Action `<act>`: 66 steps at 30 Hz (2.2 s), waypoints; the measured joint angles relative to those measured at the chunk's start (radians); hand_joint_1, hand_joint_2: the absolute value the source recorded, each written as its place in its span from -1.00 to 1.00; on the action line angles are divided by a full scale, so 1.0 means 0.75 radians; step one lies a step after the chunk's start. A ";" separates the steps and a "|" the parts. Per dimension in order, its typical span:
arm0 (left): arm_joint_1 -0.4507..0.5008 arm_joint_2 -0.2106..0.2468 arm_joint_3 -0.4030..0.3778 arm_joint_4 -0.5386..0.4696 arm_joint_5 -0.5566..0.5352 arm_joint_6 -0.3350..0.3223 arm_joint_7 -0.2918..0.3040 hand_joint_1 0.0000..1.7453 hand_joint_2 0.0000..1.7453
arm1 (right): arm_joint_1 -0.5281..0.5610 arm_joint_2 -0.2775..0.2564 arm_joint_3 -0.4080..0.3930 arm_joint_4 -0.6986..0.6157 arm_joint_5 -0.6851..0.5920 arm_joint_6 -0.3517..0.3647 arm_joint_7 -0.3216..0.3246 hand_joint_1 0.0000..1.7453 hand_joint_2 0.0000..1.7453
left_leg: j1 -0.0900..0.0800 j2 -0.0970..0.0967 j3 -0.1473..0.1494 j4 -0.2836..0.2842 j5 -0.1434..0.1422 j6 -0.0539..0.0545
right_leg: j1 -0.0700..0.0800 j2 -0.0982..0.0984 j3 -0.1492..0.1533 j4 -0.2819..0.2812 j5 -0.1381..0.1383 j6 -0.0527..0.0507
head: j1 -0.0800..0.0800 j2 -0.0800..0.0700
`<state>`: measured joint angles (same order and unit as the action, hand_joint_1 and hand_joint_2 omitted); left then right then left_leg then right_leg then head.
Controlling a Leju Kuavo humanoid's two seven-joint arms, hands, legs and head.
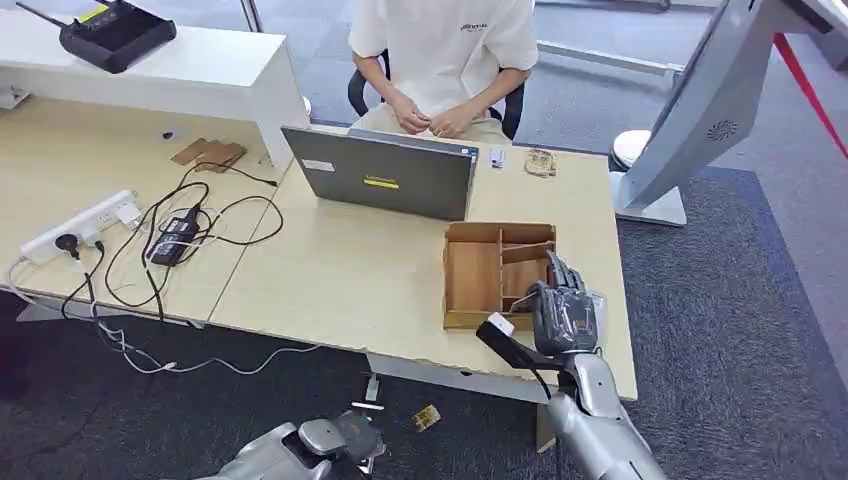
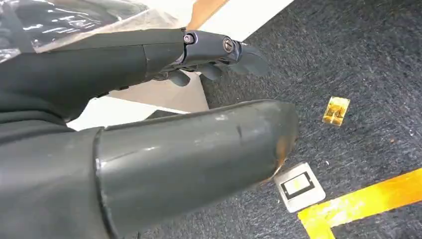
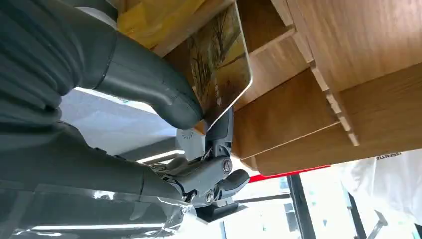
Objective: Pass the card to the sensor for recognition and then transmit it.
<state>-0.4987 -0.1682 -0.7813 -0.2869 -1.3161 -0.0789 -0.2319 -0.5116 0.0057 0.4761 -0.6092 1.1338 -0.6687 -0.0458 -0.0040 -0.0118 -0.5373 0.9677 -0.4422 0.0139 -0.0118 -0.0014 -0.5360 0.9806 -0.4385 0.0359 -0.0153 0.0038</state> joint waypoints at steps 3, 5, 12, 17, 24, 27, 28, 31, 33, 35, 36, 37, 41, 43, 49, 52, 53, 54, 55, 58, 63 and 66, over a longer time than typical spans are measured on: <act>0.000 -0.003 0.000 0.000 -0.001 0.004 -0.002 -1.00 -1.00 | 0.001 0.000 -0.003 0.000 0.009 0.000 0.006 1.00 1.00 | 0.000 0.000 0.000 0.000 0.000 0.000 | 0.000 0.000 0.000 0.000 0.000 0.000 | 0.000 0.000; 0.000 -0.003 0.000 0.000 -0.004 0.005 -0.004 -1.00 -1.00 | 0.001 0.001 -0.006 0.000 0.013 0.000 0.008 1.00 1.00 | 0.000 0.000 0.000 0.000 0.000 0.000 | 0.000 0.000 0.000 0.000 0.000 0.000 | 0.000 0.000; 0.000 -0.004 -0.001 0.000 -0.005 0.008 -0.007 -1.00 -1.00 | 0.004 0.005 -0.013 0.001 0.014 0.000 0.011 1.00 1.00 | 0.000 0.000 0.001 0.000 0.000 0.000 | 0.000 0.000 0.001 0.000 0.000 0.000 | 0.000 0.000; 0.000 -0.004 -0.001 0.000 -0.005 0.008 -0.009 -1.00 -1.00 | 0.004 0.011 -0.024 0.001 0.014 0.000 0.002 1.00 1.00 | 0.000 0.000 0.001 0.000 0.000 0.000 | 0.000 0.000 0.001 0.000 0.000 0.000 | 0.000 0.000; 0.000 -0.004 -0.001 0.000 -0.009 0.008 -0.015 -1.00 -1.00 | -0.016 0.014 -0.117 -0.050 0.022 -0.001 -0.123 1.00 1.00 | 0.000 0.000 0.001 0.000 0.000 0.000 | 0.000 0.000 0.001 0.000 0.001 0.000 | 0.000 0.000; 0.000 -0.004 -0.001 0.000 -0.016 0.008 -0.015 -1.00 -1.00 | -0.053 0.014 -0.174 -0.088 0.024 -0.002 -0.142 1.00 1.00 | 0.000 0.000 0.001 0.000 0.001 0.000 | 0.000 0.000 0.001 0.001 0.001 0.000 | 0.000 0.000; 0.000 -0.004 -0.001 0.000 -0.019 0.008 -0.015 -1.00 -1.00 | -0.068 0.013 -0.191 -0.101 0.022 -0.002 -0.144 1.00 1.00 | 0.000 0.000 0.001 0.000 0.001 0.000 | 0.000 0.000 0.001 0.000 0.001 -0.001 | 0.000 0.000; 0.001 -0.007 -0.001 0.000 -0.024 0.007 -0.016 -1.00 -1.00 | -0.104 0.011 -0.236 -0.140 0.003 -0.002 -0.147 1.00 1.00 | 0.000 0.000 0.001 0.000 0.001 0.000 | 0.000 0.000 0.001 0.000 0.001 -0.001 | 0.000 0.000; 0.001 -0.008 -0.001 0.000 -0.024 0.006 -0.016 -1.00 -1.00 | -0.125 0.011 -0.261 -0.161 -0.011 -0.002 -0.146 1.00 1.00 | 0.000 0.000 0.001 0.000 0.001 0.000 | 0.000 0.000 0.001 0.000 0.001 -0.001 | 0.000 0.000; 0.001 -0.009 -0.001 0.000 -0.027 0.006 -0.016 -1.00 -1.00 | -0.140 0.010 -0.280 -0.181 -0.023 -0.002 -0.142 1.00 1.00 | 0.000 0.000 0.001 0.000 0.001 0.000 | 0.000 0.000 0.001 0.000 0.001 -0.001 | 0.000 0.000; 0.002 -0.010 -0.001 0.000 -0.027 0.006 -0.016 -1.00 -1.00 | -0.147 0.010 -0.288 -0.189 -0.030 -0.002 -0.140 1.00 1.00 | 0.000 0.000 0.001 0.000 0.001 0.000 | 0.000 0.000 0.001 0.000 0.001 -0.001 | 0.000 0.000; 0.002 -0.011 -0.001 0.000 -0.027 0.006 -0.016 -1.00 -1.00 | -0.153 0.010 -0.293 -0.192 -0.036 -0.002 -0.139 1.00 1.00 | 0.000 0.000 0.001 0.000 0.001 0.000 | 0.000 0.000 0.001 0.000 0.001 -0.001 | 0.000 0.000; 0.005 -0.015 -0.001 0.000 -0.027 0.004 -0.017 -1.00 -1.00 | -0.164 0.012 -0.301 -0.198 -0.057 -0.002 -0.134 1.00 1.00 | 0.000 0.000 0.001 0.000 0.001 0.000 | 0.000 0.000 0.000 0.001 0.001 -0.001 | 0.000 0.000; 0.007 -0.016 -0.001 0.000 -0.028 0.004 -0.017 -1.00 -1.00 | -0.168 0.013 -0.301 -0.196 -0.066 -0.002 -0.126 1.00 1.00 | 0.000 0.000 0.000 0.000 0.001 0.000 | 0.000 0.000 0.000 0.001 0.001 -0.001 | 0.000 0.000; 0.008 -0.029 -0.003 0.000 -0.059 0.003 -0.048 -1.00 -1.00 | -0.258 0.041 -0.298 -0.145 -0.070 -0.001 -0.142 1.00 1.00 | 0.000 0.001 0.000 0.000 0.001 -0.001 | 0.000 0.000 0.000 0.002 0.001 -0.001 | 0.001 0.000; 0.007 -0.047 -0.010 0.000 -0.080 -0.006 -0.075 -1.00 -1.00 | -0.379 0.073 -0.289 -0.072 -0.047 0.004 -0.139 1.00 1.00 | -0.001 0.001 -0.001 0.000 0.002 -0.002 | 0.000 0.000 -0.001 0.002 0.002 -0.002 | 0.000 0.000; 0.007 -0.053 -0.015 0.000 -0.082 -0.008 -0.083 -1.00 -1.00 | -0.425 0.083 -0.284 -0.047 -0.039 0.007 -0.133 1.00 1.00 | 0.000 0.000 -0.001 0.000 0.003 -0.002 | 0.000 0.000 -0.002 0.002 0.002 -0.002 | 0.000 0.001; 0.007 -0.059 -0.020 0.000 -0.086 -0.011 -0.089 -1.00 -1.00 | -0.470 0.093 -0.279 -0.023 -0.031 0.013 -0.121 1.00 1.00 | 0.000 0.000 -0.001 0.000 0.003 -0.002 | 0.000 0.000 -0.002 0.002 0.002 -0.002 | 0.000 0.000; 0.007 -0.065 -0.025 0.000 -0.094 -0.015 -0.097 -1.00 -1.00 | -0.511 0.100 -0.273 -0.001 -0.017 0.021 -0.094 1.00 1.00 | 0.000 -0.001 -0.001 0.000 0.003 -0.002 | 0.000 0.000 -0.002 0.002 0.002 -0.002 | 0.000 0.000; 0.007 -0.081 -0.040 0.000 -0.107 -0.025 -0.116 -1.00 -1.00 | -0.625 0.112 -0.262 0.067 0.009 0.059 -0.039 1.00 1.00 | 0.000 -0.001 -0.001 0.000 0.003 -0.002 | 0.000 0.000 -0.002 0.002 0.002 -0.002 | 0.001 0.000; 0.007 -0.105 -0.071 0.000 -0.124 -0.036 -0.138 -1.00 -1.00 | -0.745 0.115 -0.250 0.151 0.047 0.129 0.021 1.00 1.00 | 0.000 -0.001 -0.002 0.000 0.003 -0.002 | 0.000 0.000 -0.002 0.002 0.002 -0.002 | 0.000 0.000; 0.006 -0.115 -0.088 0.000 -0.124 -0.036 -0.147 -1.00 -1.00 | -0.780 0.115 -0.240 0.189 0.078 0.172 0.059 1.00 1.00 | 0.000 -0.001 -0.001 0.000 0.003 -0.002 | 0.000 0.000 -0.002 0.002 0.002 -0.002 | 0.000 0.000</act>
<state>-0.4938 -0.2544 -0.8473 -0.2869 -1.4088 -0.1061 -0.3422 -1.0967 0.0923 0.2960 -0.4676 1.1921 -0.5398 -0.0019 -0.0043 -0.0122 -0.5384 0.9680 -0.4398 0.0124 -0.0121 -0.0013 -0.5375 0.9822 -0.4371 0.0347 -0.0153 0.0038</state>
